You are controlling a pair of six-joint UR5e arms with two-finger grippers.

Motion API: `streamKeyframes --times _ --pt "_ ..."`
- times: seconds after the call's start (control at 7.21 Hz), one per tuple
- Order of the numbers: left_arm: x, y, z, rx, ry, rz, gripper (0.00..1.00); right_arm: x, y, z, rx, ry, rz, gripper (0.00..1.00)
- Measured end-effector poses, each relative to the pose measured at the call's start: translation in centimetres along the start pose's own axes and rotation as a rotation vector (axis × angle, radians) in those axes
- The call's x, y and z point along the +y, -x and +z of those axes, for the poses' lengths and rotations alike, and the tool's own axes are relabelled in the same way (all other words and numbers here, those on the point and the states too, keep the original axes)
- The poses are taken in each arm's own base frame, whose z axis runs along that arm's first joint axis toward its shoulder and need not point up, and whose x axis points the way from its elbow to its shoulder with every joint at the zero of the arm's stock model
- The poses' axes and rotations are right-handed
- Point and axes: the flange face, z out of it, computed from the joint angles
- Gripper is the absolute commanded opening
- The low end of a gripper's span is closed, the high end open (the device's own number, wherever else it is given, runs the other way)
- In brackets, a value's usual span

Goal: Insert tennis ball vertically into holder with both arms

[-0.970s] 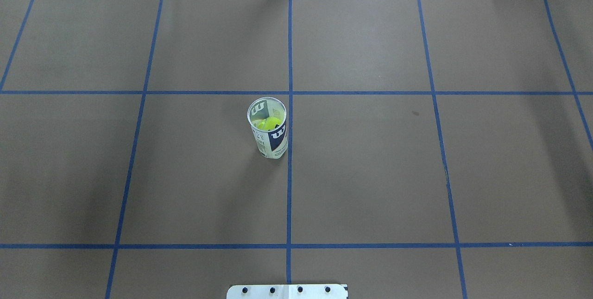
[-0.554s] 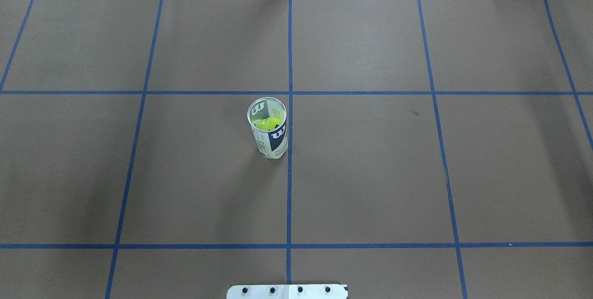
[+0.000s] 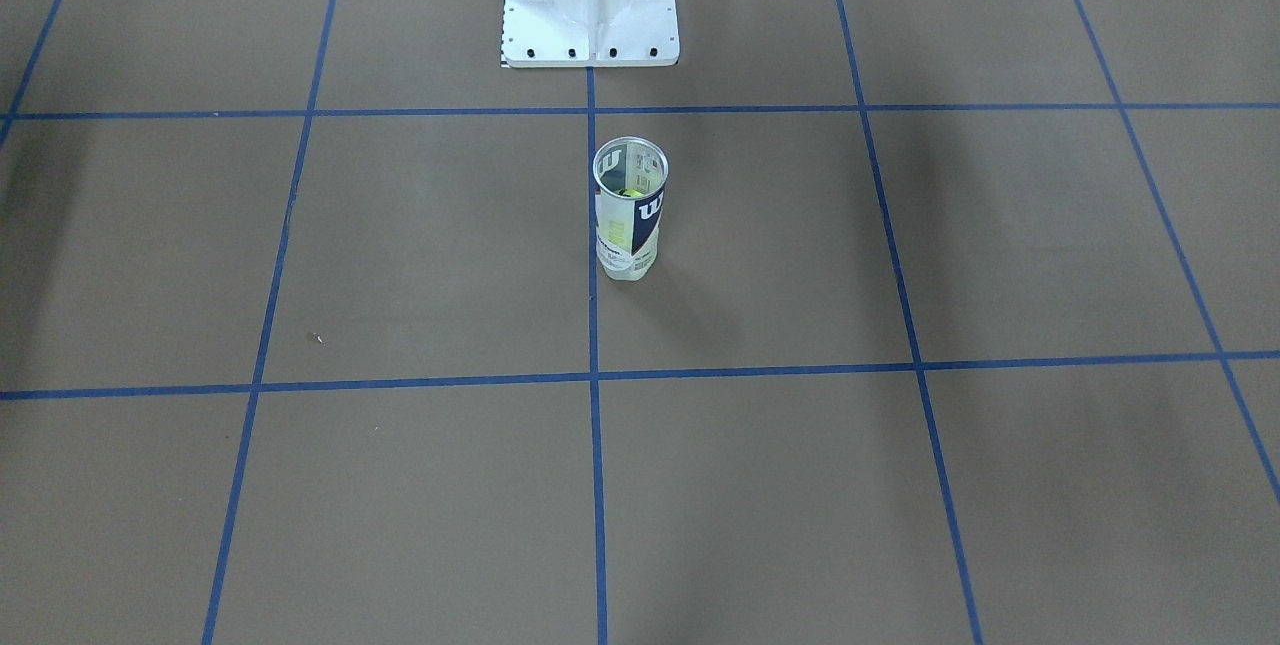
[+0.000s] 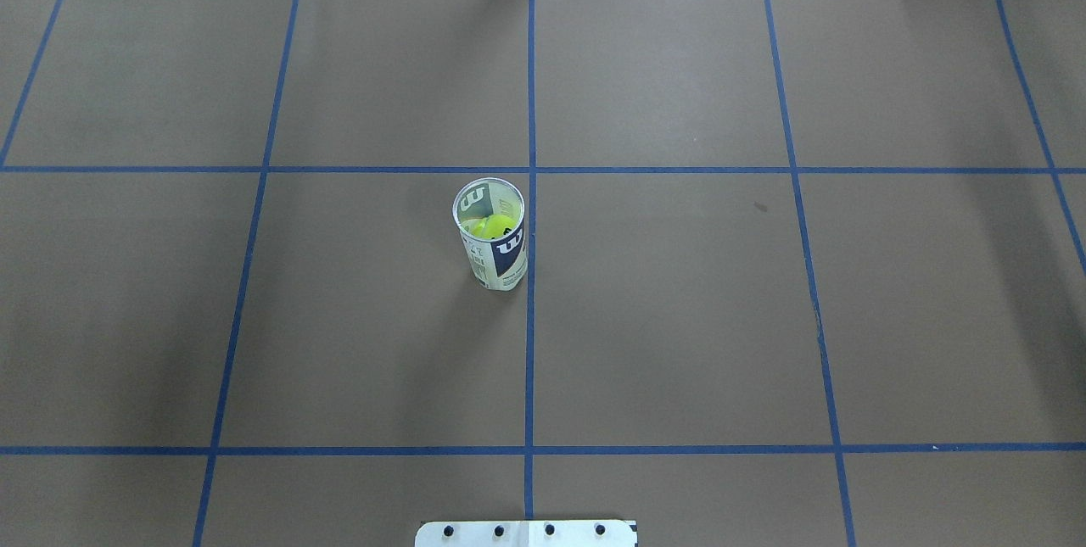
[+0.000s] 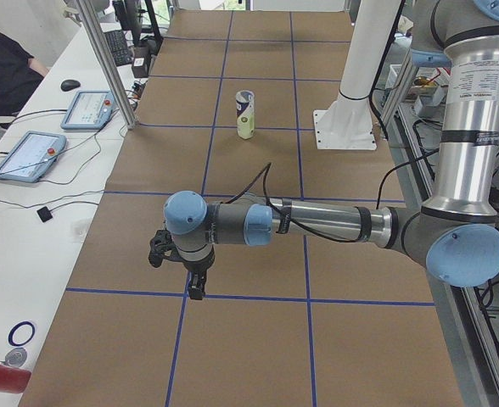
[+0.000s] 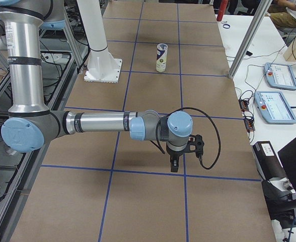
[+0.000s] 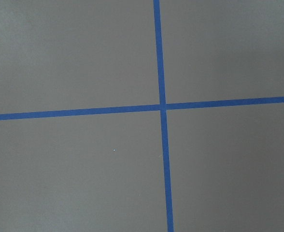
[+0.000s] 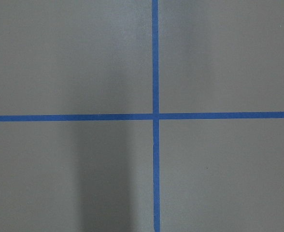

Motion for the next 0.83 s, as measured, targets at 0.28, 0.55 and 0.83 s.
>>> streamKeyframes --times 0.28,0.55,0.83 --pt "-0.05 -0.02 -0.03 -0.001 0.000 0.001 1.00 0.01 -0.12 0.10 0.002 0.002 0.002 0.99" --pt "-0.09 -0.04 0.04 -0.001 0.001 0.001 1.00 -0.01 -0.14 0.11 0.002 0.002 0.002 0.99" --pt "-0.10 0.16 0.24 -0.001 0.003 -0.001 1.00 -0.02 -0.14 0.11 0.003 0.002 0.002 0.99"
